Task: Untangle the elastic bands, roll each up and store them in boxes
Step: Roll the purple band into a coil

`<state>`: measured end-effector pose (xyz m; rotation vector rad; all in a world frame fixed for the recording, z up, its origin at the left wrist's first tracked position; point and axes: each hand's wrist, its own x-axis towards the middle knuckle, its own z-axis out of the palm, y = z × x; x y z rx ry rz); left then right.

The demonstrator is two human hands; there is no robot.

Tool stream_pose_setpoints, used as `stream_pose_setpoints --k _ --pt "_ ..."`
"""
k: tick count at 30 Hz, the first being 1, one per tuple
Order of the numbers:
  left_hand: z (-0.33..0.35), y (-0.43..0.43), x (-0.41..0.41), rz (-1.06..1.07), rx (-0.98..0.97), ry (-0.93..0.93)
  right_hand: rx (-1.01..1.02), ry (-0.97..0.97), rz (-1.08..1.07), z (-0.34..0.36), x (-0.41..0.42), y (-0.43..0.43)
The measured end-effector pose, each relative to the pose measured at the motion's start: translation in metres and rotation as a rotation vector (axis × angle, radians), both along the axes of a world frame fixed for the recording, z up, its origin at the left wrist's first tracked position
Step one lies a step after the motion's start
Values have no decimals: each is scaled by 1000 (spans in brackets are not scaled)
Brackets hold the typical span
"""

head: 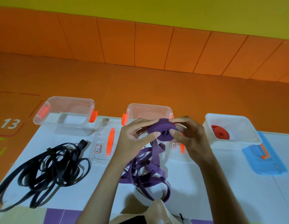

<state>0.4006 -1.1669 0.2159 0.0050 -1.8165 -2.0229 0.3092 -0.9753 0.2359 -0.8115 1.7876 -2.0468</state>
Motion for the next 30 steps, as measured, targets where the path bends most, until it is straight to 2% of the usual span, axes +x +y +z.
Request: stream_pose_setpoints --k 2,6,10,15,20,23,30 --pt "5 3 0 56 -31 35 40 41 1 6 -2 2" --pt "9 13 2 138 -40 96 225 243 -38 17 -11 7" --pt "14 11 1 128 -63 140 137 186 -84 18 -4 8" --pt "24 5 -1 36 -40 93 2 27 -34 16 -1 9" --pt "31 10 2 115 -82 131 -26 69 24 20 2 6" --pt "35 16 2 101 -103 146 56 161 -86 27 5 7" --pt "38 9 3 47 -38 75 -68 136 -129 27 11 1"
